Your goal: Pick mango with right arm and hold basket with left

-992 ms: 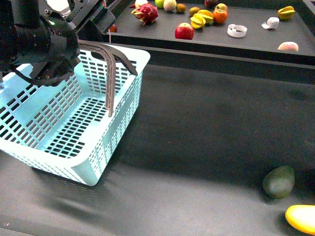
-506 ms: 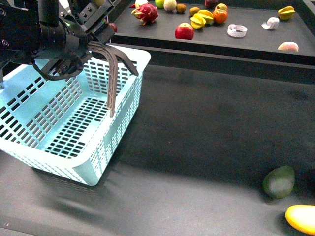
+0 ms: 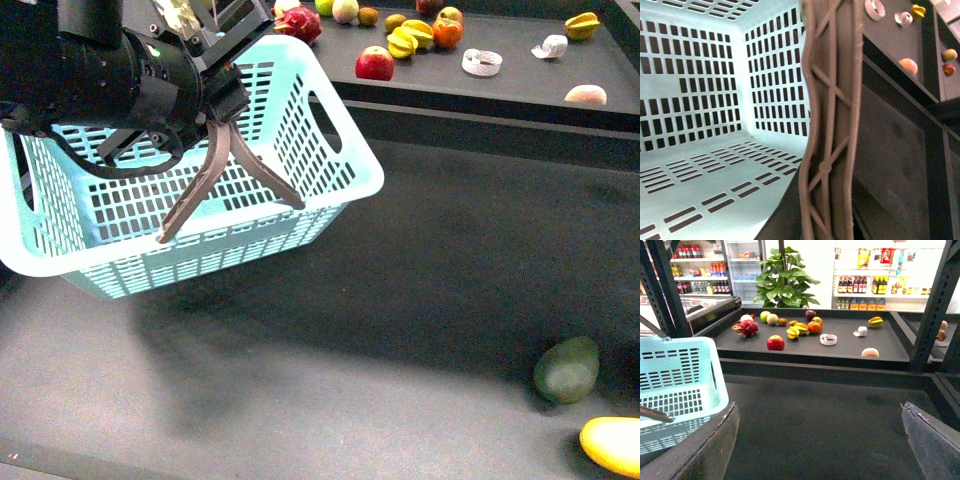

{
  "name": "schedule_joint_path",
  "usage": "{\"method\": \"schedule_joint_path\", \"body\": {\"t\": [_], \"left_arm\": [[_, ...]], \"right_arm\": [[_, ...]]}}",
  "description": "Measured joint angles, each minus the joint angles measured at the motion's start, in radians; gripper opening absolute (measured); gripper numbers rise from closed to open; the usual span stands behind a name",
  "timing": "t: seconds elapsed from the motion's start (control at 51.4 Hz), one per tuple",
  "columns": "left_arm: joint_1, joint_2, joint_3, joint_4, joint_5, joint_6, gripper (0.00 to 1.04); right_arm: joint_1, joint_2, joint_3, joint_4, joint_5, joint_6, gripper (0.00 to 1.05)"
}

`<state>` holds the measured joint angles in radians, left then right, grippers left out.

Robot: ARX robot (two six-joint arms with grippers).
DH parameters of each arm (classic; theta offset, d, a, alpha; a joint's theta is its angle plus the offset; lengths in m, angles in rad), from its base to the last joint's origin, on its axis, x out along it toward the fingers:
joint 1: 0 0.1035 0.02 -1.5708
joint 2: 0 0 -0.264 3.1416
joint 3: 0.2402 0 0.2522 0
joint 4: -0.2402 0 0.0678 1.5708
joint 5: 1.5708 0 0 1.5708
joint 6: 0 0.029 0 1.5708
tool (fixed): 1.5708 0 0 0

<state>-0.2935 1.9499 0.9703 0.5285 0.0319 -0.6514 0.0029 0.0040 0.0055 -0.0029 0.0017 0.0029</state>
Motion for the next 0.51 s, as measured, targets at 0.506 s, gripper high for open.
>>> {"method": "schedule_joint_path", "body": {"t": [0.506], "left_arm": [[-0.105, -0.451, -0.41, 0.137, 0.045, 0.311, 0.09]], "right_arm": [[0.0, 0.0, 0.0, 0.0, 0.0, 0.0, 0.97]]}}
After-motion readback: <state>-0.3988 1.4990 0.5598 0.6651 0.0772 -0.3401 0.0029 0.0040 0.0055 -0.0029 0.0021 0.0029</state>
